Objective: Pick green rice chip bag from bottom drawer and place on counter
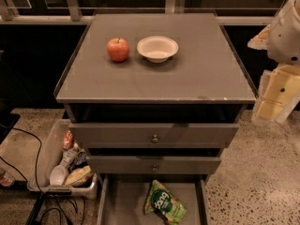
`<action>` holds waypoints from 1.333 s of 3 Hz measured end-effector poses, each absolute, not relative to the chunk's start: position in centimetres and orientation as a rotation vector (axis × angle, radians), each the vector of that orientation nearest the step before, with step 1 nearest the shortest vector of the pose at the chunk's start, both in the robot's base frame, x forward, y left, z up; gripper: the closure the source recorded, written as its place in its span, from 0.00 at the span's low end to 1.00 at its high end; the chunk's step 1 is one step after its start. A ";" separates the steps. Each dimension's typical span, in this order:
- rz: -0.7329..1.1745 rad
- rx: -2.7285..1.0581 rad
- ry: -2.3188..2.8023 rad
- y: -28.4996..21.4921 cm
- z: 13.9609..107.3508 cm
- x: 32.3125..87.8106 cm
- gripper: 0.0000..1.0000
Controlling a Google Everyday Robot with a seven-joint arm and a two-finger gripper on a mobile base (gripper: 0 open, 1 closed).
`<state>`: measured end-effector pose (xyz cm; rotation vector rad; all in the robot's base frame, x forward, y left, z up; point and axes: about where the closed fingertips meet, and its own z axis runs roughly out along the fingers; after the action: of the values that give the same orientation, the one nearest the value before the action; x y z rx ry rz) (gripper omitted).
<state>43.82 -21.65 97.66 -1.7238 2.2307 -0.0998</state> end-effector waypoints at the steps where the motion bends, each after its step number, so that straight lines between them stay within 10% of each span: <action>1: -0.100 -1.724 2.231 -21.7 97.7 43.8 0.00; 4: 0.120 -1.797 2.168 -21.6 84.6 40.9 0.00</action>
Offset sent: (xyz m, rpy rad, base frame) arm -0.0031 -0.0034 -0.0490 0.0297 0.0726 0.0056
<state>40.91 -21.58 84.56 -1.7965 2.1680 0.1202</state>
